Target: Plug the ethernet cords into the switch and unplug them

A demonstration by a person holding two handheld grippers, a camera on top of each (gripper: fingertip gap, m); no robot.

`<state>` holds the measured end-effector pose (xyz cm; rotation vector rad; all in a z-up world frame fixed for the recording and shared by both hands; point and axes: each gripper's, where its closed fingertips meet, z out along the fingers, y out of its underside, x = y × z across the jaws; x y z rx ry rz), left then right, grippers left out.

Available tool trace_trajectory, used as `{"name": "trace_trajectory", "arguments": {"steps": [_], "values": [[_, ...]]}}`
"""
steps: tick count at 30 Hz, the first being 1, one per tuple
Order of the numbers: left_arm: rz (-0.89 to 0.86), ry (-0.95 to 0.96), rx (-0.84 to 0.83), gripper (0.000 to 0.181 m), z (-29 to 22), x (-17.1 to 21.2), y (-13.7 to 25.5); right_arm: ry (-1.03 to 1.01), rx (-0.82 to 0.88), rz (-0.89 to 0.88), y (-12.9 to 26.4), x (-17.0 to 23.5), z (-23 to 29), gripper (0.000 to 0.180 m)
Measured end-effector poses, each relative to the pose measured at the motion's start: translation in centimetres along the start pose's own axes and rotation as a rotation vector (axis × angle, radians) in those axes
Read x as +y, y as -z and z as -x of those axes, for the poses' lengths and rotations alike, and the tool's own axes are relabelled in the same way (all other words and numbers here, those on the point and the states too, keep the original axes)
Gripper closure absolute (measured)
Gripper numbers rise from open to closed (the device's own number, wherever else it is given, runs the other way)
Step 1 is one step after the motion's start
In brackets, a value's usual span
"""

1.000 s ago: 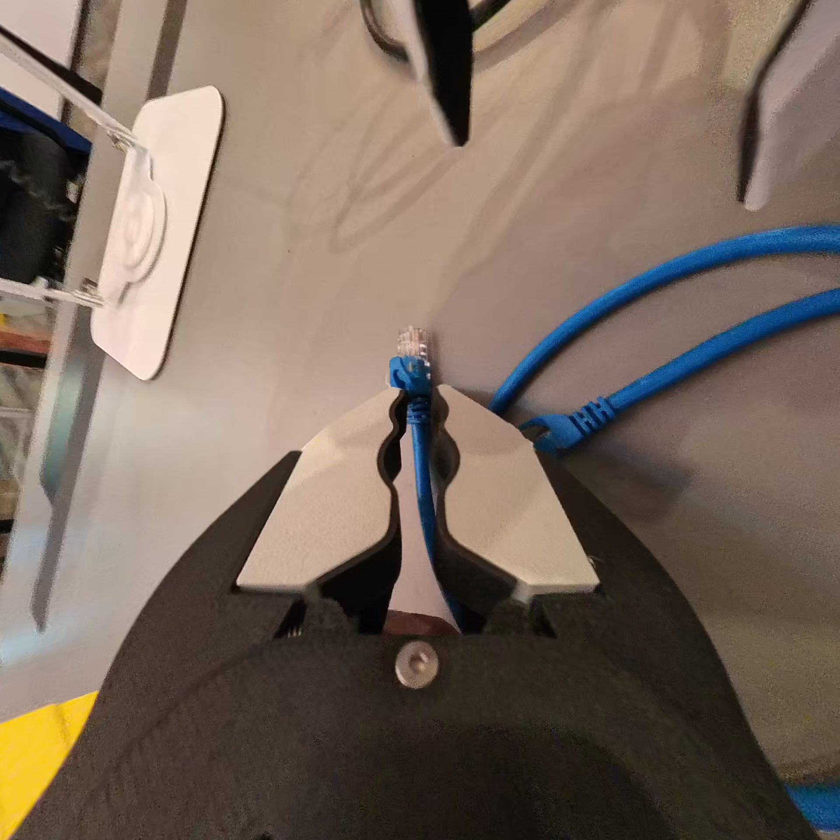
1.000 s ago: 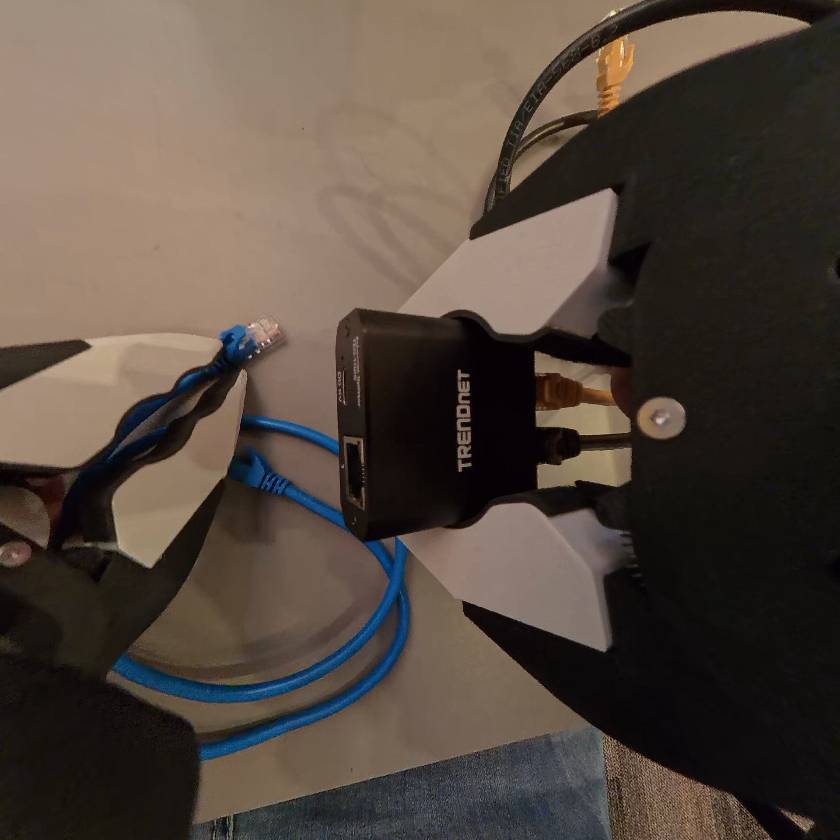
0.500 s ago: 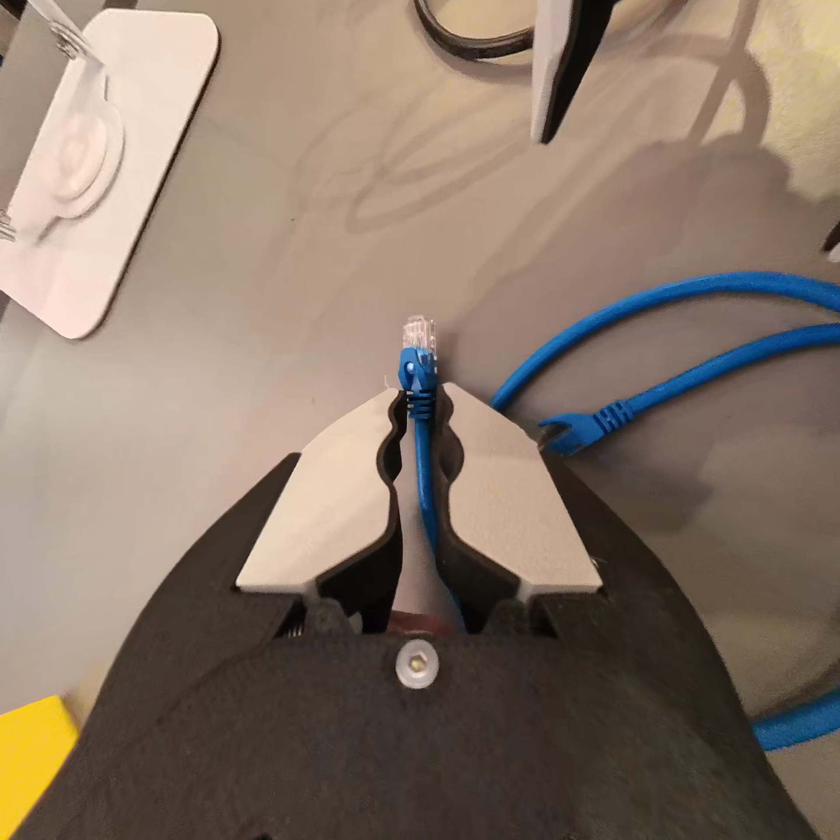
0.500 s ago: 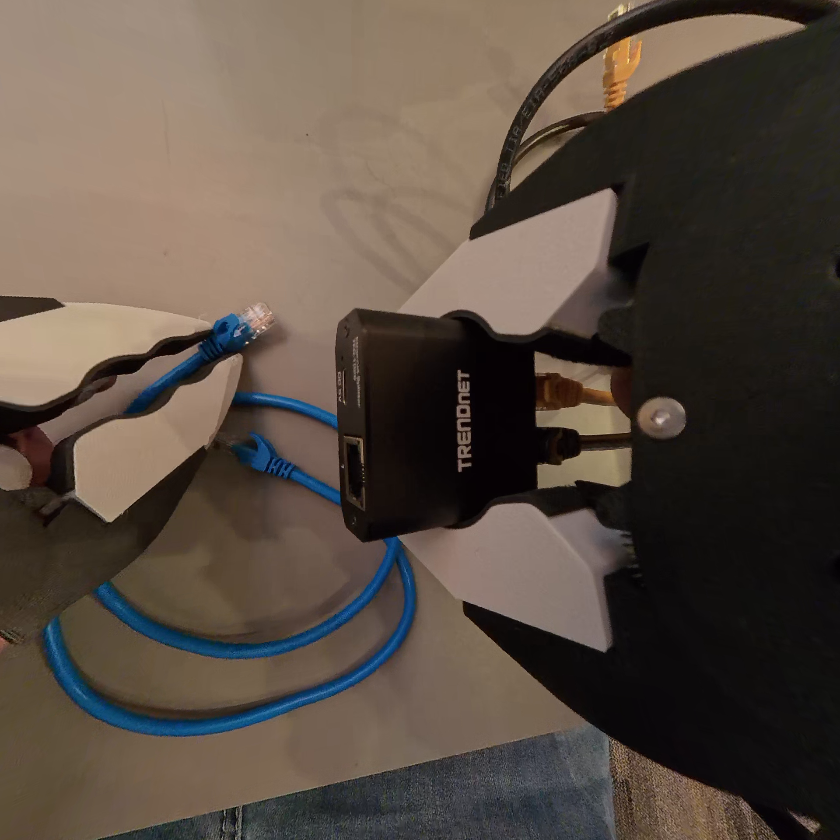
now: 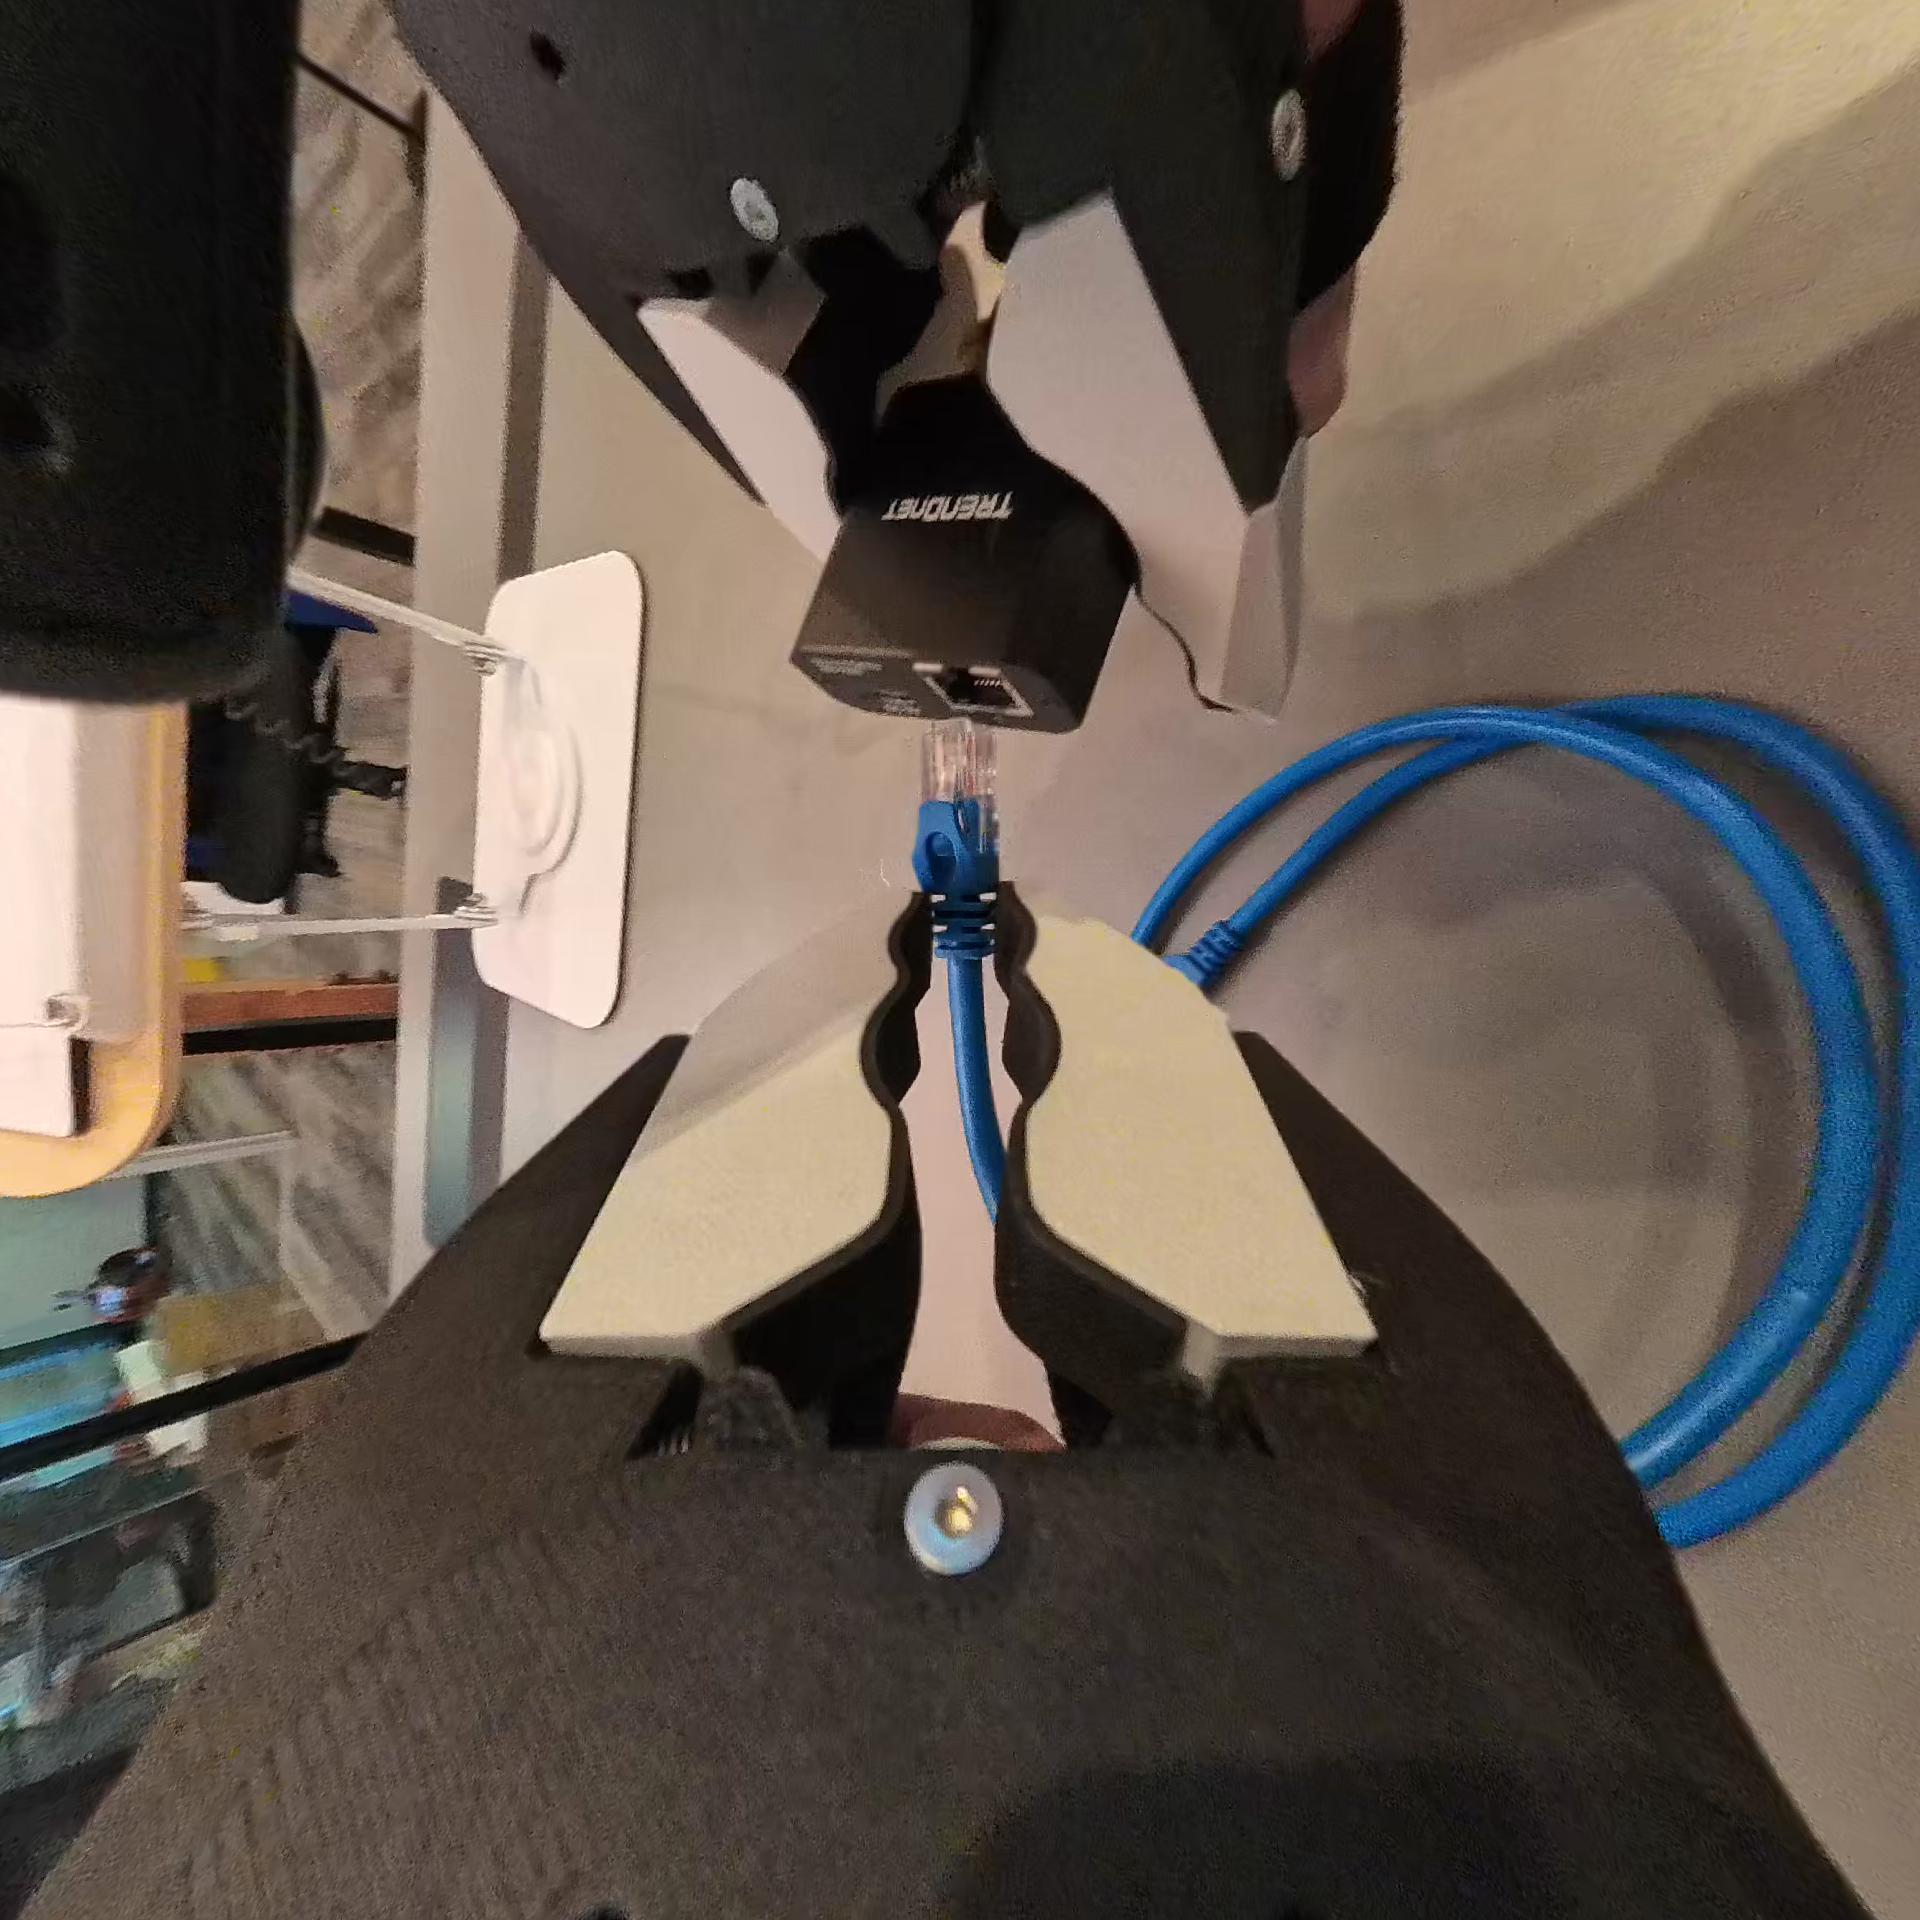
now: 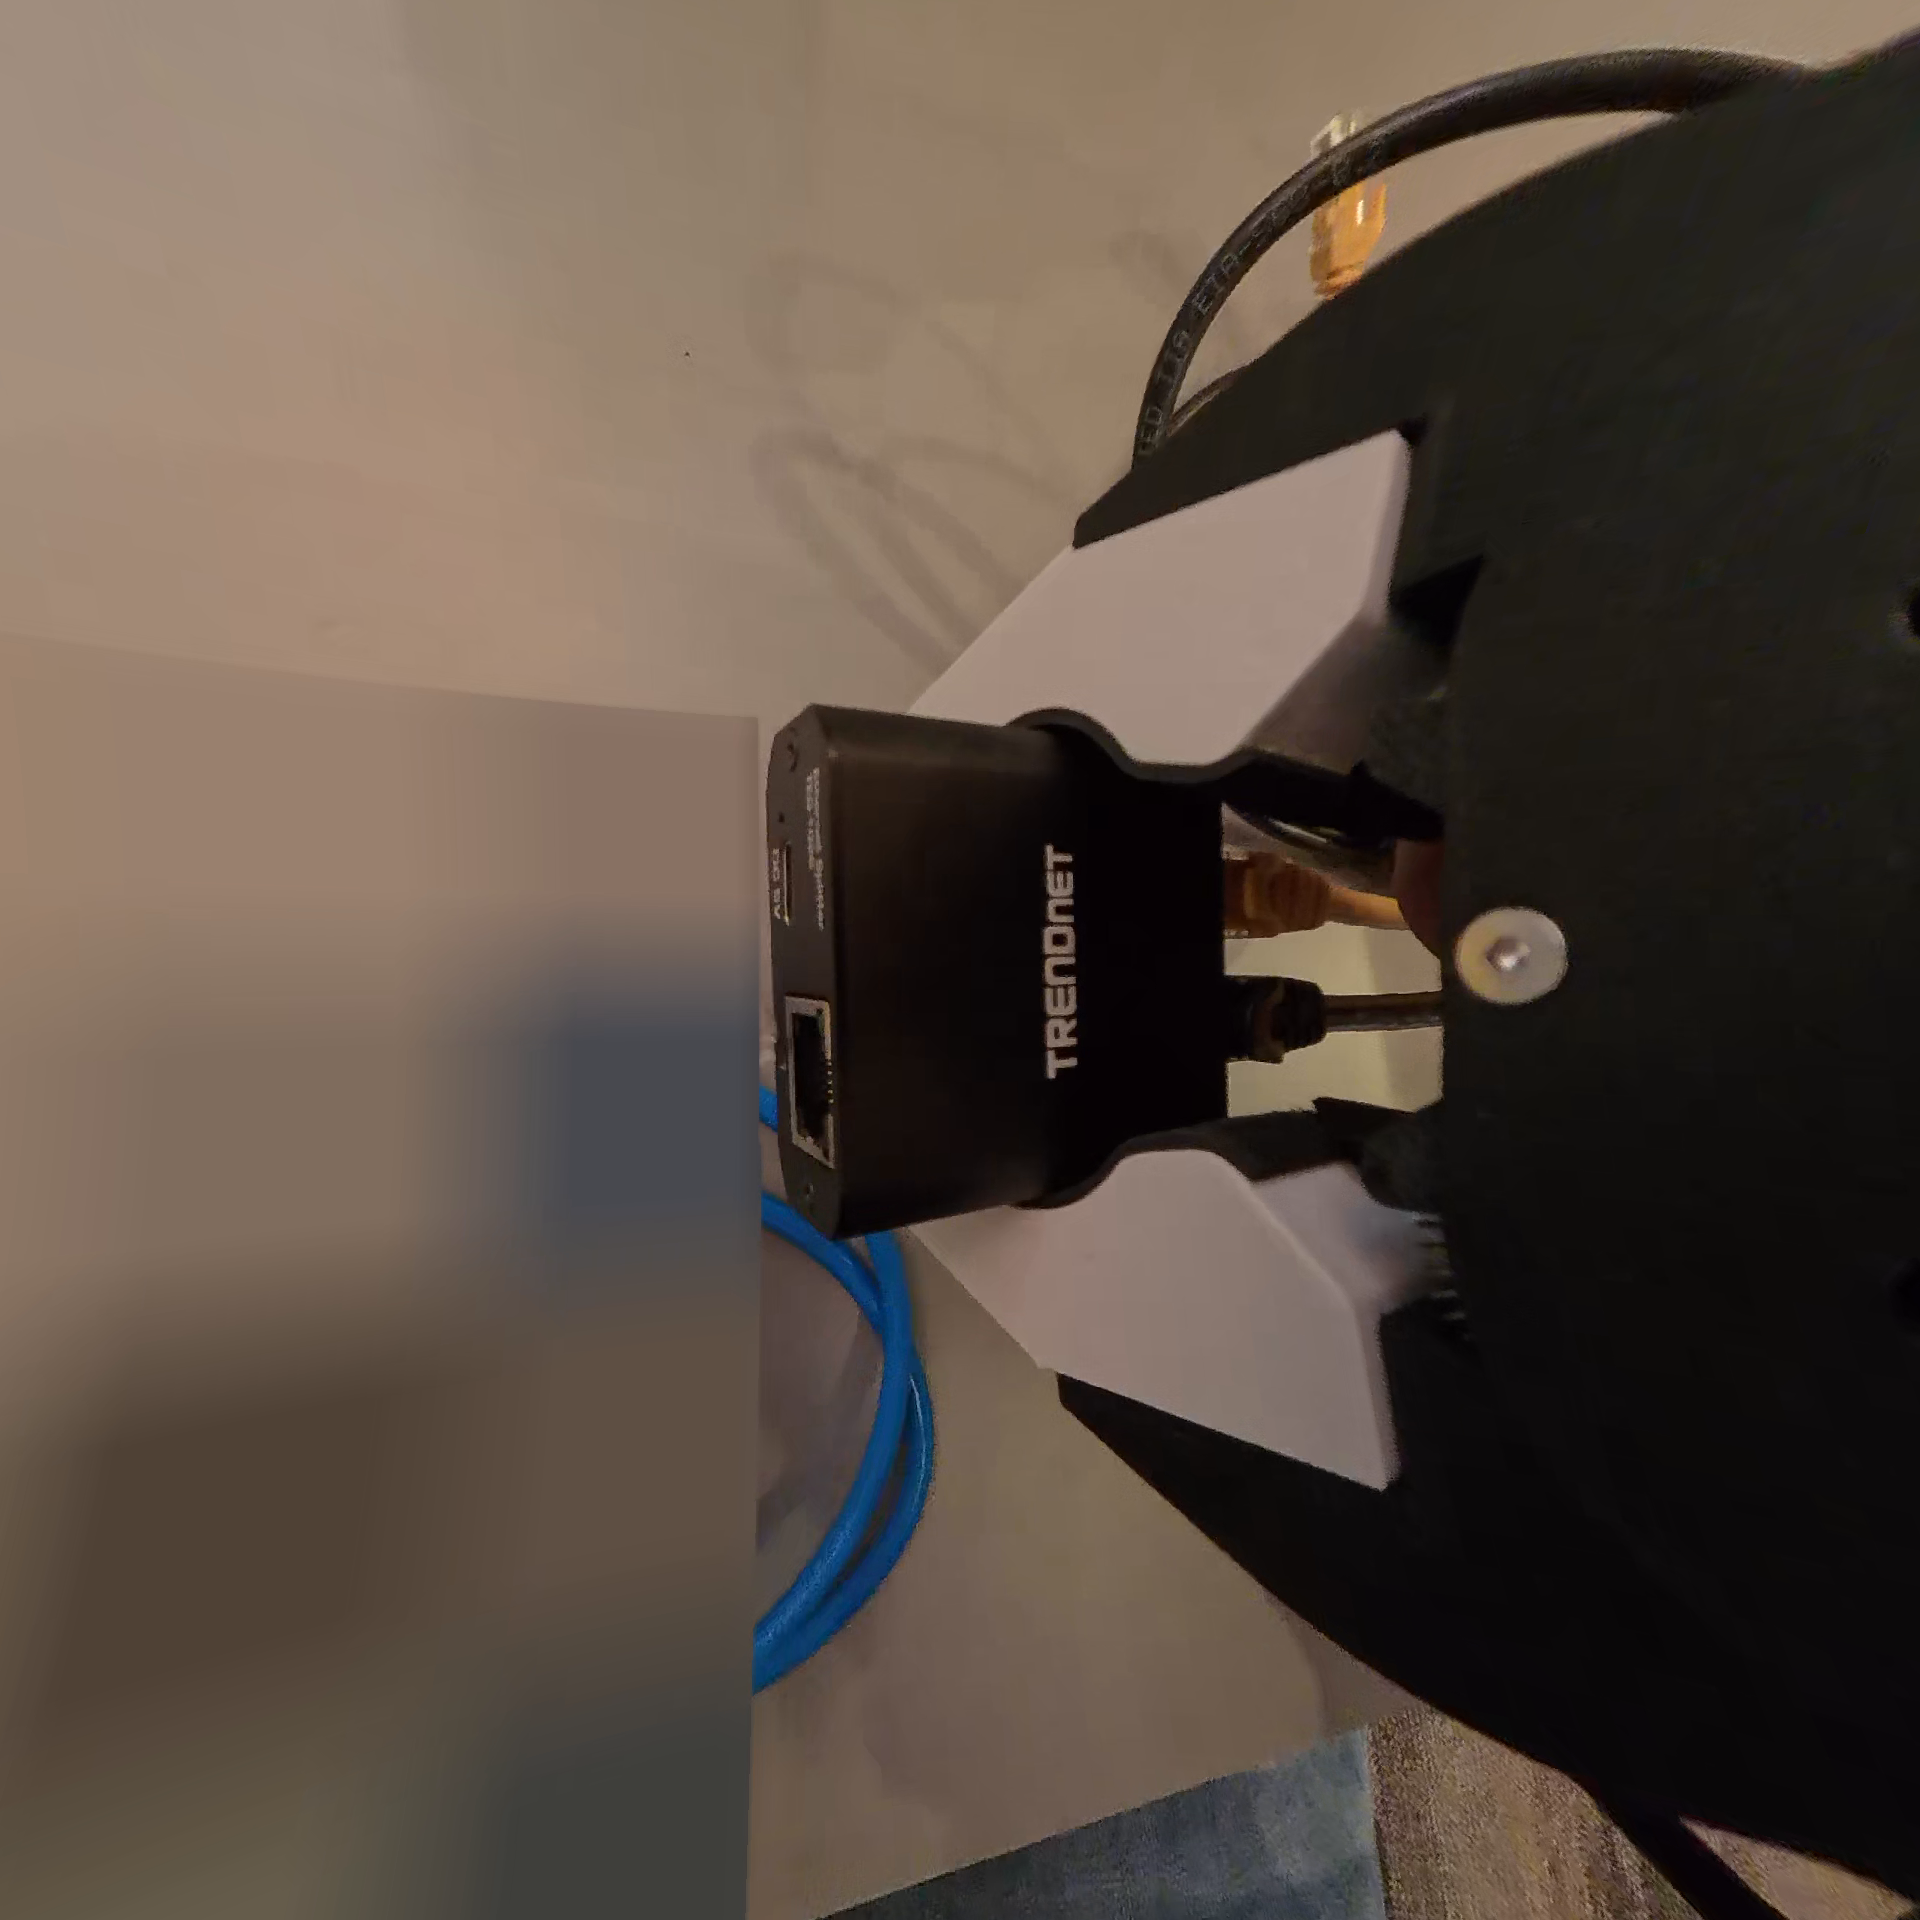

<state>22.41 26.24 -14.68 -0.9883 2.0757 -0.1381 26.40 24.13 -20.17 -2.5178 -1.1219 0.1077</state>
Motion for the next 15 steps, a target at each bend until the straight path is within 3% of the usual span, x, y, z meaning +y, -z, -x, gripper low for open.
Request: {"name": "trace_trajectory", "arguments": {"steps": [15], "values": [[0.034,-0.096,0.001,0.169,-0.72,-0.20,-0.02,0.047,0.051,0.106,-0.77,0.89,-0.48,0.109]]}}
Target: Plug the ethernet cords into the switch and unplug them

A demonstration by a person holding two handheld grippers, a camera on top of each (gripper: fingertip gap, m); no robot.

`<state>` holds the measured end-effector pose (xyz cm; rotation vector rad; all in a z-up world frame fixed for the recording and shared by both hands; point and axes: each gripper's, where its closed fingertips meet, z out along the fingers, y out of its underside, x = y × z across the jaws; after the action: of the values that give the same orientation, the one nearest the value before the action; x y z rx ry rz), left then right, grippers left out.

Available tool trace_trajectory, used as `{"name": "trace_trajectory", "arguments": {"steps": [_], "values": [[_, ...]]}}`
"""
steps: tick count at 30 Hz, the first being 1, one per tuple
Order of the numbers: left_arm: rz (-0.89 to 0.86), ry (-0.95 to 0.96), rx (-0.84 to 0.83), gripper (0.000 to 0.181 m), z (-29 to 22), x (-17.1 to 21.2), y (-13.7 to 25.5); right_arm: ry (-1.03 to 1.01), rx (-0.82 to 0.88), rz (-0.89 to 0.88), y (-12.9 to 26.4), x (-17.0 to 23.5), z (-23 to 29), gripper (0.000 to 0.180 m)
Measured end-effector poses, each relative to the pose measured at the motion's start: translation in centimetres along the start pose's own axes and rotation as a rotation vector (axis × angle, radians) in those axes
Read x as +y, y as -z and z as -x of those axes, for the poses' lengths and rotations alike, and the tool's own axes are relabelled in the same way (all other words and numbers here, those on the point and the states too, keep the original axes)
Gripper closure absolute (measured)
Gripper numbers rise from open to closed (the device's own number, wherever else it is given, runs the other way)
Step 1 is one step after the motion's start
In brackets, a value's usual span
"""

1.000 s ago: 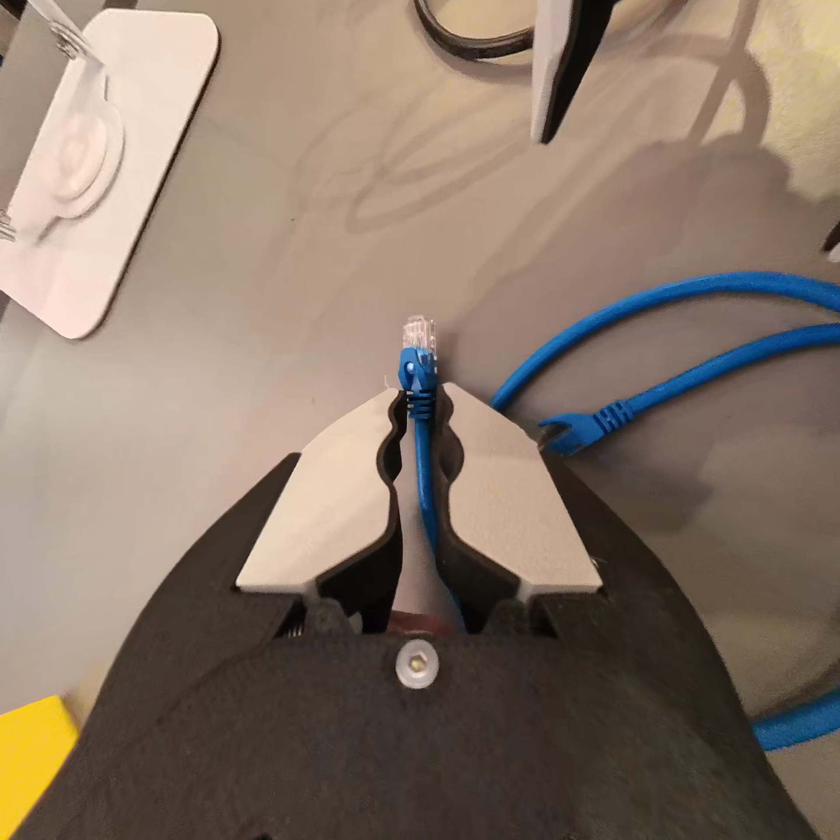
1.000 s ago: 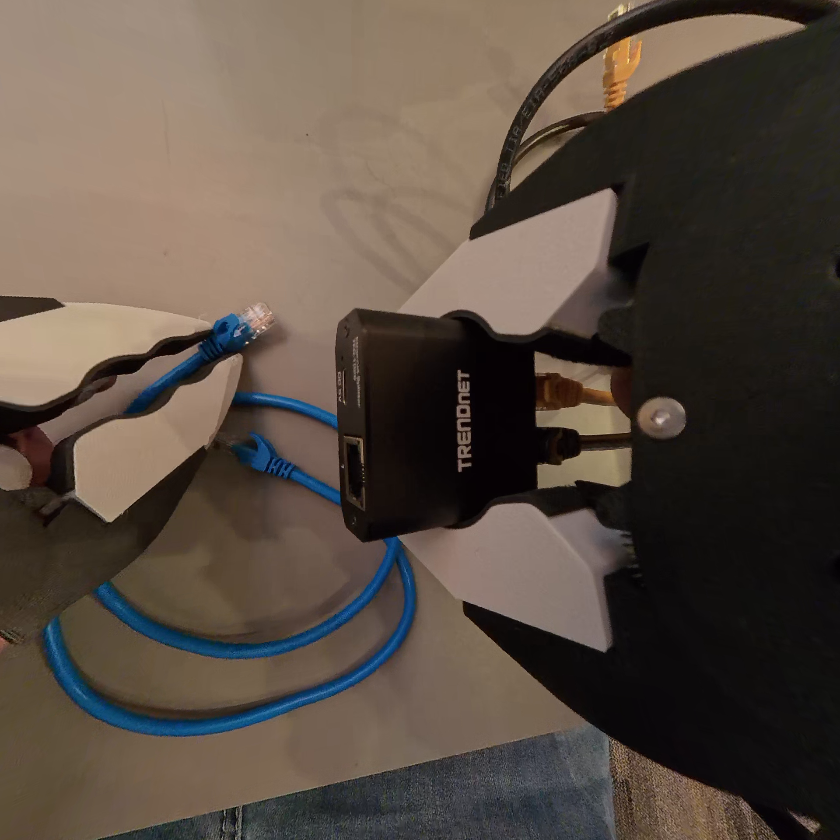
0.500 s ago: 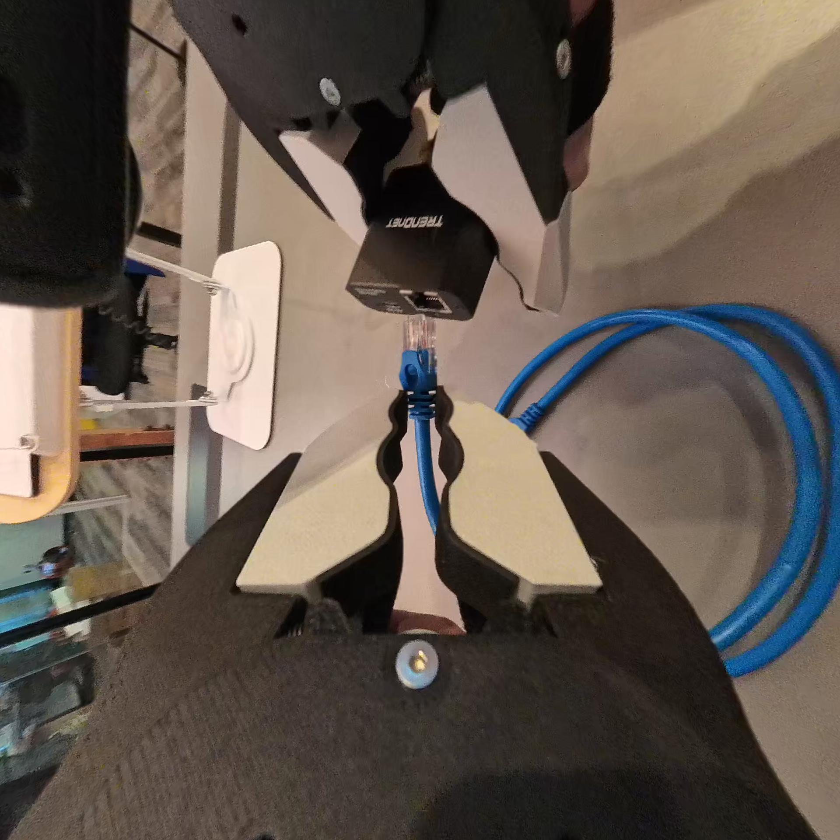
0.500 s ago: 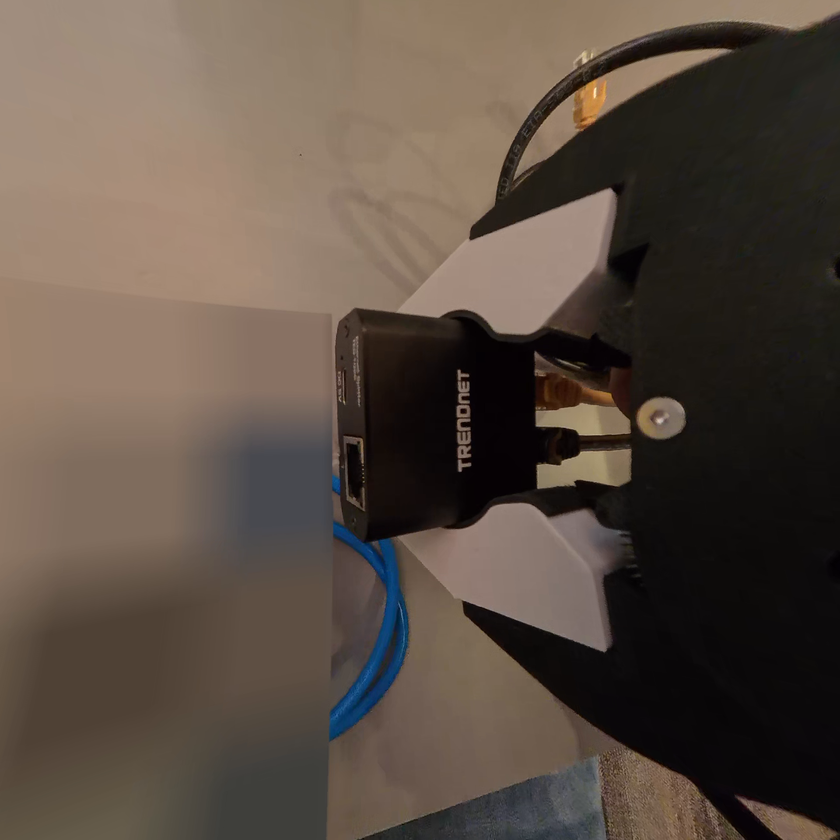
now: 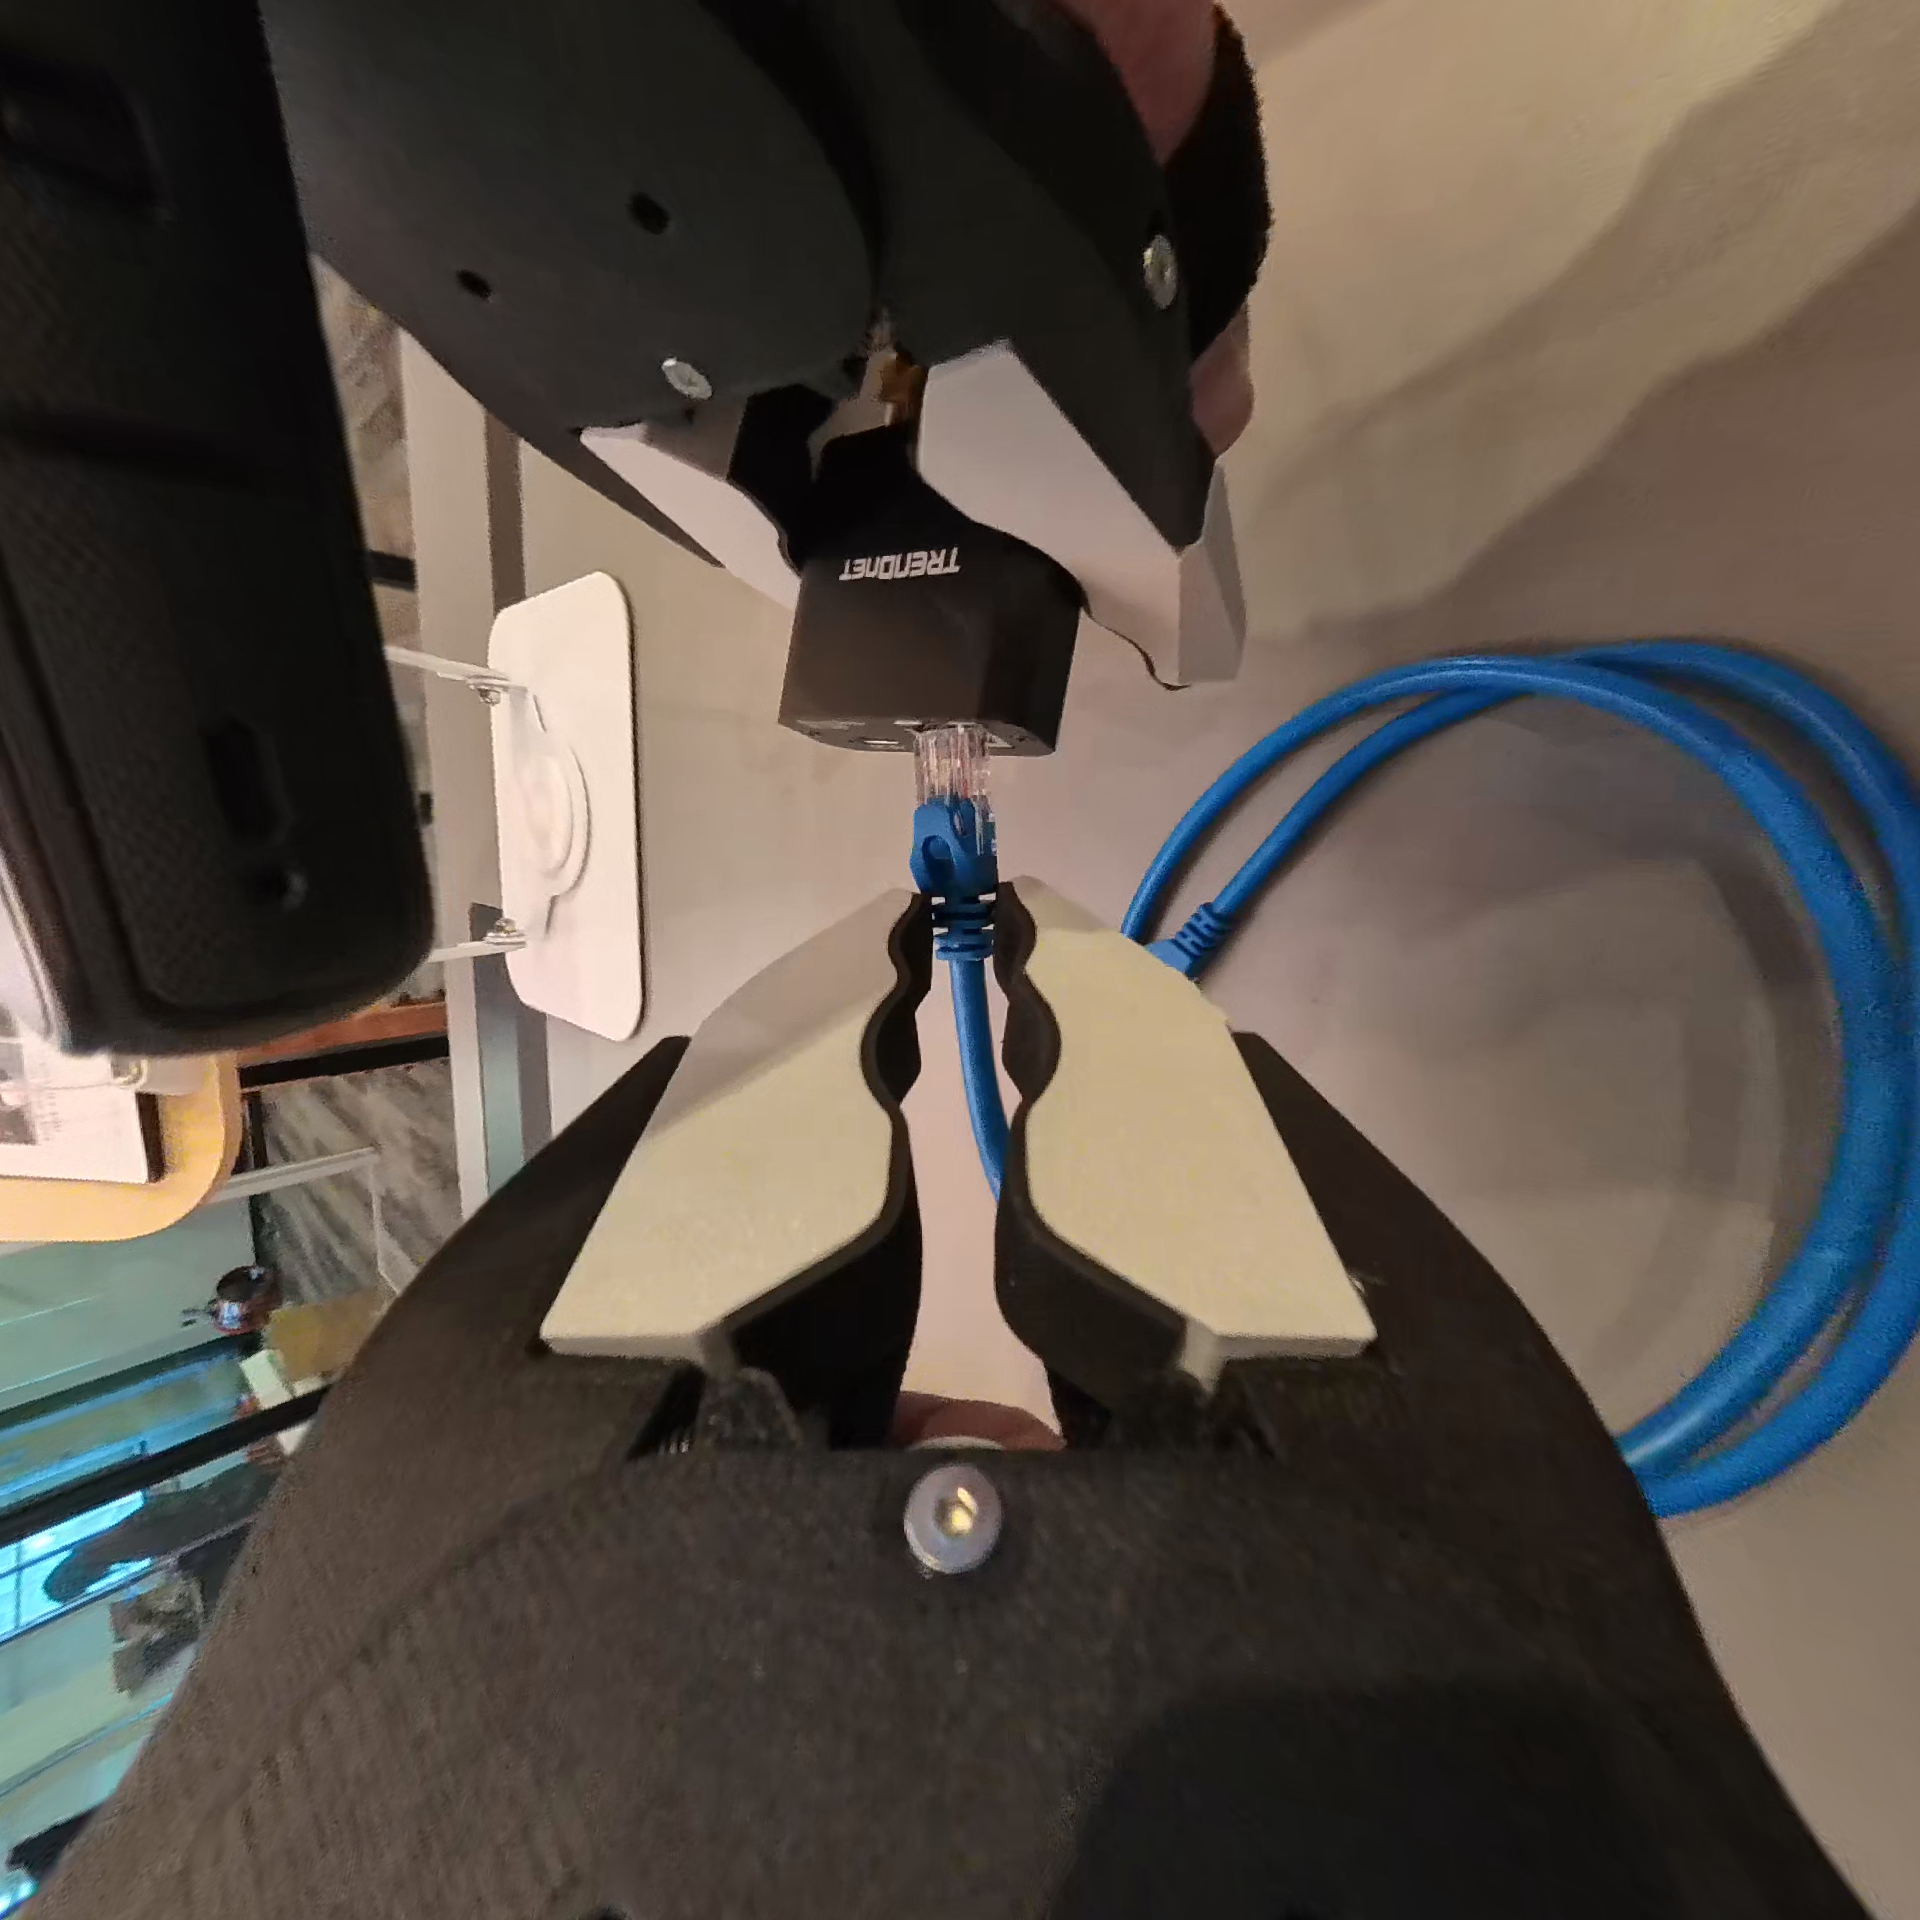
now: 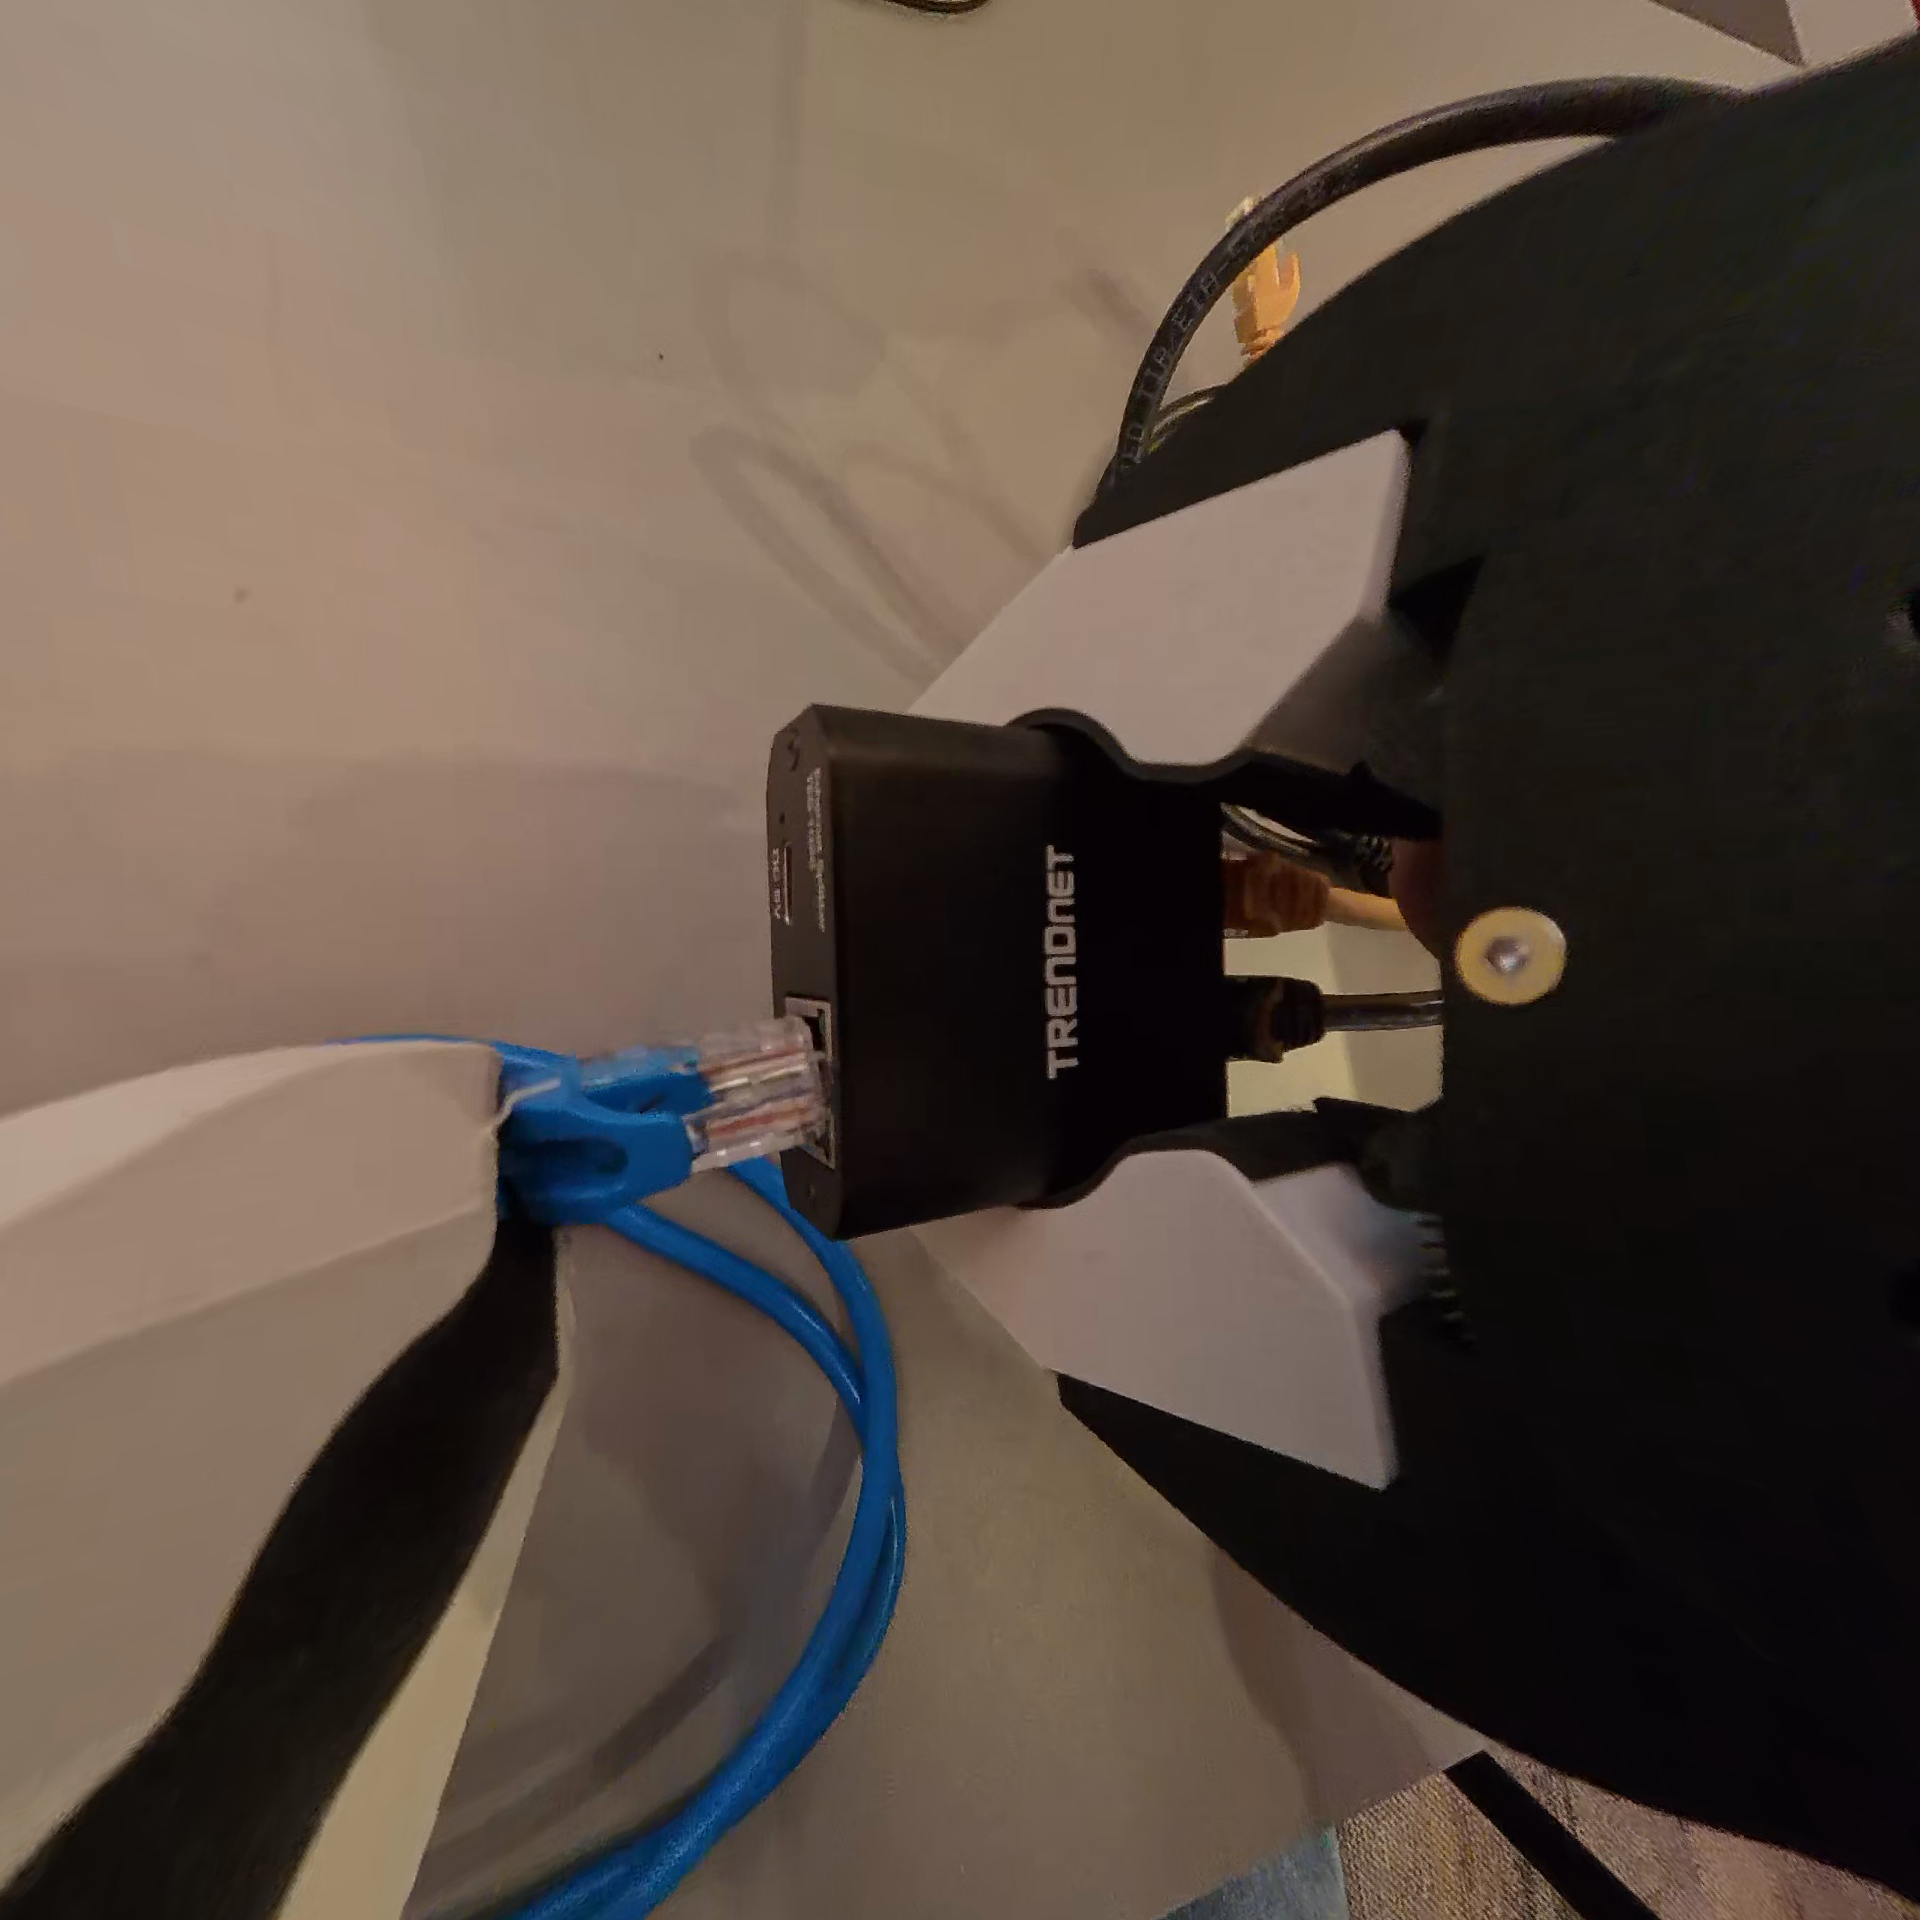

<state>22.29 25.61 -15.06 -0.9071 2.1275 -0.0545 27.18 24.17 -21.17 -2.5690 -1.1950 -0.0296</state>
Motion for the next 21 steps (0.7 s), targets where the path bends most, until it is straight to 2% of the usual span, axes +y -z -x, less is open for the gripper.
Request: {"name": "trace_trajectory", "arguments": {"steps": [10,21], "values": [[0.079,-0.074,-0.011,0.169,0.04,0.33,-0.22,0.044,0.031,0.038,0.23,0.08,-0.06,0.110],[0.118,-0.123,-0.031,0.169,0.37,0.23,0.17,0.072,0.031,-0.020,0.64,-0.49,0.17,0.110]]}}
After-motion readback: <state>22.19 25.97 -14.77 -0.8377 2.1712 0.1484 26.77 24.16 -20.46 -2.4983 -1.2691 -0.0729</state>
